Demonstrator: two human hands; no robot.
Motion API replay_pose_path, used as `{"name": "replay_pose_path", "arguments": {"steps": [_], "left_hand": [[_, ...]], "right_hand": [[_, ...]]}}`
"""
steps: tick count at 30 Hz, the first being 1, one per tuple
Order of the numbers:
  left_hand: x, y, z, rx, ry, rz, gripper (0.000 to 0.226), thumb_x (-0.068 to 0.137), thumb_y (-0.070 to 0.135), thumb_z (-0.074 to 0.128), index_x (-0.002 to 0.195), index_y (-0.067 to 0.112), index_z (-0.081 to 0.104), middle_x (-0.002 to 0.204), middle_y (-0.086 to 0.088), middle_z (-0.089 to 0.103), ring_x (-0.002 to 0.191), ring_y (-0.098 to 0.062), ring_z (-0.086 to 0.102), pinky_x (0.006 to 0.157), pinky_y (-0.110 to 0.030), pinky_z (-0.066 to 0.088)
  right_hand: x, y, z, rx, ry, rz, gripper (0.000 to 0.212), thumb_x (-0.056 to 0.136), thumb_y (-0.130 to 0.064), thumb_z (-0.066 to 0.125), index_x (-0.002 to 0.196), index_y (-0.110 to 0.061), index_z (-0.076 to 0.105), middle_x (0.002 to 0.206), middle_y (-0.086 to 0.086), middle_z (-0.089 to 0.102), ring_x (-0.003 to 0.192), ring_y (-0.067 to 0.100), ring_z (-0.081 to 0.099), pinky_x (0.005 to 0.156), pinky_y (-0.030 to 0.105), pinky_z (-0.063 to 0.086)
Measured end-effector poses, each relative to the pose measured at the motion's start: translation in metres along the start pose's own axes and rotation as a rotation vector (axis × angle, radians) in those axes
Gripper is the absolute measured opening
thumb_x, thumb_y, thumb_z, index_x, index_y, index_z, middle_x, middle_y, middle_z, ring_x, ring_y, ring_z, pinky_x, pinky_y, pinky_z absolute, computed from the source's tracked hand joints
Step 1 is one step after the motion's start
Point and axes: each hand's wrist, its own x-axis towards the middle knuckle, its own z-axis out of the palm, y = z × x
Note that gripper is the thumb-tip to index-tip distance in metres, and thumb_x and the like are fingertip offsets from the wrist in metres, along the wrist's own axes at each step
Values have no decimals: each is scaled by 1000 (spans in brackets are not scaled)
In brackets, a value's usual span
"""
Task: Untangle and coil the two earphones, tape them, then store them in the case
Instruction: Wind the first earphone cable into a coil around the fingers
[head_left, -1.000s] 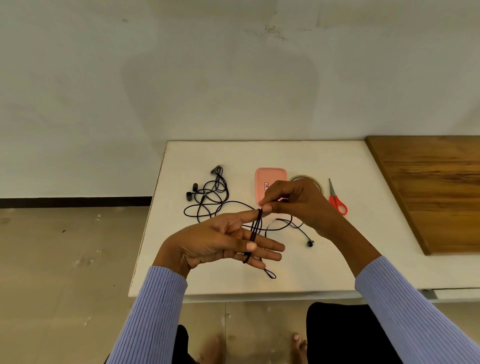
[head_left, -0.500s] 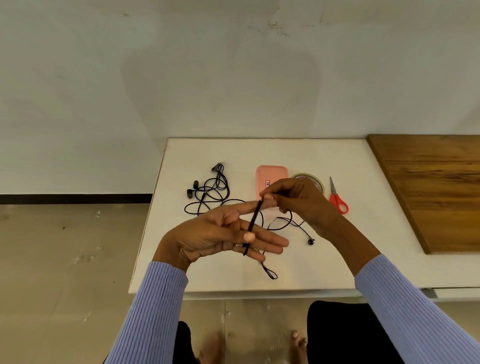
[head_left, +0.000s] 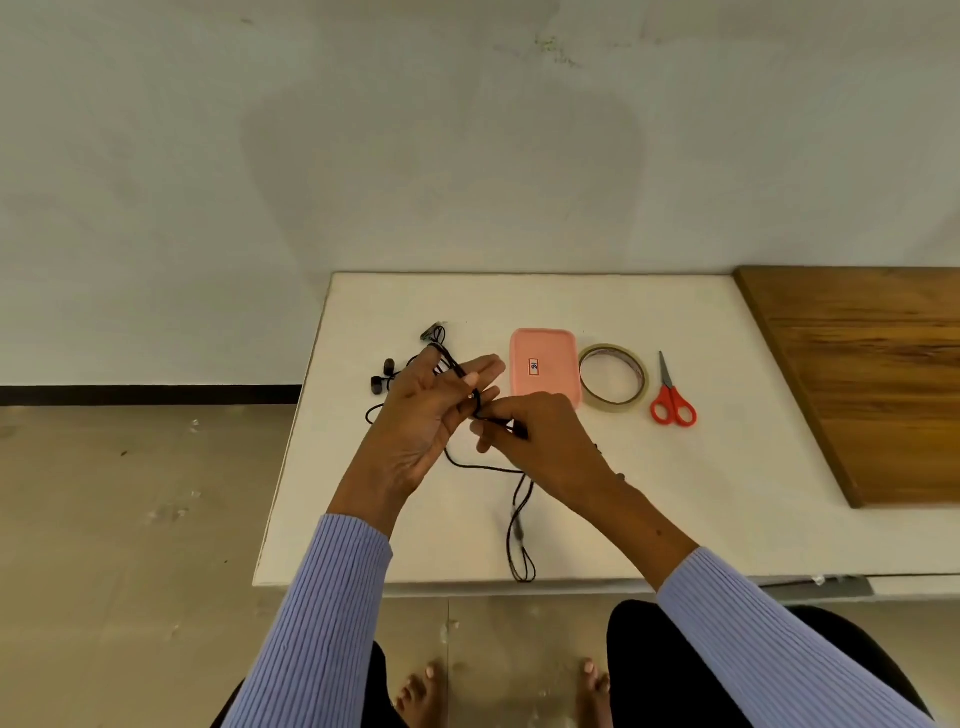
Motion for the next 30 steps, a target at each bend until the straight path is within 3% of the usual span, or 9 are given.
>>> {"name": "replay_pose_path", "arguments": {"steps": [3,6,9,12,14,17,23,30], "left_hand": [[-1,-3,2,142,44,-19,72,93,-6,45,149,11,3,122,-20,60,113,-27,61,90,-31,53],[-1,-6,1,328,38,-44,74,92,-2,50,149,12,4,123,-14,60,112,-21,61,92,-30,50],[1,-8,-3,522,-2,-86,76,92,4,55,150,14,7,126,-10,59,113,-15,59,102,-33,44],[1,-7,-11,651,-100,-173,76,90,7,58,149,9,11,127,-9,60,113,-21,60,105,-38,42],[0,-6,-14,658,-167,-223,77,90,3,57,149,7,7,127,-10,60,109,-27,63,102,-41,45],[-6,-5,-12,605,-213,-251,77,91,-6,51,149,10,4,126,-11,60,106,-21,62,89,-27,53],[-12,-2,-15,547,-274,-321,71,90,-11,48,148,12,14,113,-5,63,102,-16,61,80,-22,56],[-19,3,-13,489,-509,-453,65,88,-14,47,144,16,31,125,-24,59,113,-30,61,92,-38,52]], "right_hand": [[-1,0,-7,-240,0,-70,16,88,-27,63,96,-21,74,84,-6,74,61,-2,50,61,23,42],[1,1,-17,-380,-15,-125,18,88,-32,61,102,-32,72,87,-11,72,69,0,47,58,22,37],[4,4,-26,-439,-10,-190,15,86,-33,63,97,-36,73,78,-11,68,65,3,44,53,21,33],[7,9,-35,-354,-47,-222,12,83,-28,68,92,-28,75,73,-11,62,58,4,44,57,29,41],[9,13,-39,-282,-89,-226,12,80,-23,71,92,-23,75,77,-9,63,63,6,50,60,30,44],[11,19,-43,-260,-130,-232,13,79,-17,73,91,-21,75,81,-8,62,70,12,56,61,27,45],[14,23,-49,-250,-107,-272,13,78,-22,73,91,-22,75,84,-7,61,71,9,55,61,14,37],[14,18,-52,63,-59,-240,12,74,-15,76,86,-18,76,79,-10,63,71,6,56,60,11,38]]}}
